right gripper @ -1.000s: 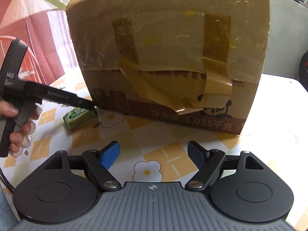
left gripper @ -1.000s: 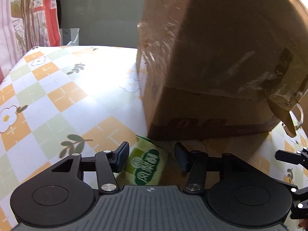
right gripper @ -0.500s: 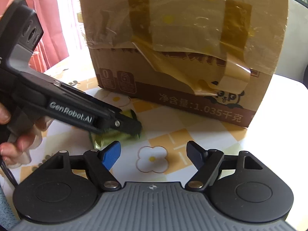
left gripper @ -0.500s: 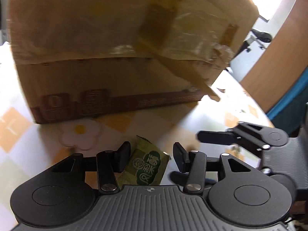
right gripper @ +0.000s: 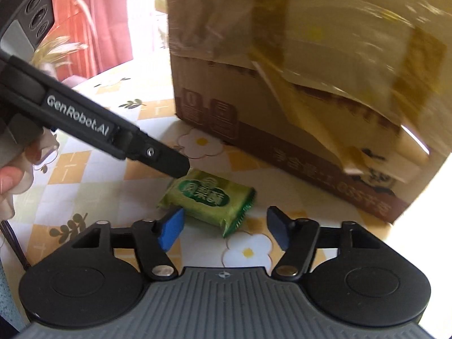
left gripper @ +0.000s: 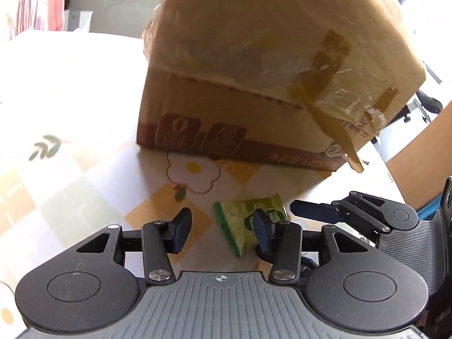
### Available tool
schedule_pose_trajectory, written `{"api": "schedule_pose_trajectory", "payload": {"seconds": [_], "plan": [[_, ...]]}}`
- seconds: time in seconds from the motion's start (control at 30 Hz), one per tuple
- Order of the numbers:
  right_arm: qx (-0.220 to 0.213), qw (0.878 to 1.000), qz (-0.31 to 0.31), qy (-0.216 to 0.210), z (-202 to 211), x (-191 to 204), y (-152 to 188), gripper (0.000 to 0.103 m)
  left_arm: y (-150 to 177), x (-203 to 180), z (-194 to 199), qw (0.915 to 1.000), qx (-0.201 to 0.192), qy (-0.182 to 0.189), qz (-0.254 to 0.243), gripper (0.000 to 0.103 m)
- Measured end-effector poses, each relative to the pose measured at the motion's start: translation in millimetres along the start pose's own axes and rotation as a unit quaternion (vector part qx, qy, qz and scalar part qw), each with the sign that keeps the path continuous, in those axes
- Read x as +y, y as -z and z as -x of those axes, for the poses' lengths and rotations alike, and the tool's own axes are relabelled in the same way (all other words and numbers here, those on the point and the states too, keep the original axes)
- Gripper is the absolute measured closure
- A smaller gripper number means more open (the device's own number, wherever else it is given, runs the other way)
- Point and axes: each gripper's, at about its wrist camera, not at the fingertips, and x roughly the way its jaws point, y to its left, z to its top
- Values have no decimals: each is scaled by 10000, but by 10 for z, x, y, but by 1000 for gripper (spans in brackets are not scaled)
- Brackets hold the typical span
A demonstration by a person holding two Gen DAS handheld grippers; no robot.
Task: Organize snacks
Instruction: 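Grasp the green biscuit packet with the left tool, then lift the green packet over the box and open the left tool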
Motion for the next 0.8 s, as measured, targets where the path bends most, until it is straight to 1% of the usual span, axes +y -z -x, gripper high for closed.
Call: {"api": "schedule_pose_trajectory", "payload": {"seconds": [0.07,0.2,0.27,0.33,0.4,0.5,0.53,0.57,0.63,0.67,0.8], "plan": [[21,10000,23,-56,-15,20,-3,44,11,-37,-61,10000,34,48,-25,53],[-1,9999,-119,-87,-15,3,30,45,30,-175,-199,9998,33,115,-149,53],[-41,9999,-132,-68,-36,6,23,50,14,-214,-244,9998,12,91,-171,59],[-48,9999,-98,-89,-36,13,16,51,18,-243,-261,9998,-72,11,-169,61],[-55,9999,-73,-103,-25,9,13,51,74,-180,-211,9998,-138,-1,-151,61],[-110,9999,-42,-126,-26,5,21,56,71,-156,-139,9998,-166,49,-52,65],[-124,9998,-50,-145,-11,2,30,59,82,-161,-111,9998,-181,86,-34,72],[-126,9998,-52,-177,-3,8,31,63,83,-182,-98,9998,-188,105,-48,75],[-144,9997,7,-175,49,48,39,66,93,-276,-51,9994,-252,-33,-227,74],[-194,9997,4,-158,78,60,41,66,97,-308,-24,9991,-296,-46,-284,74],[-369,9989,-189,-199,221,57,28,66,63,-358,97,9989,-414,60,-203,74]]}}
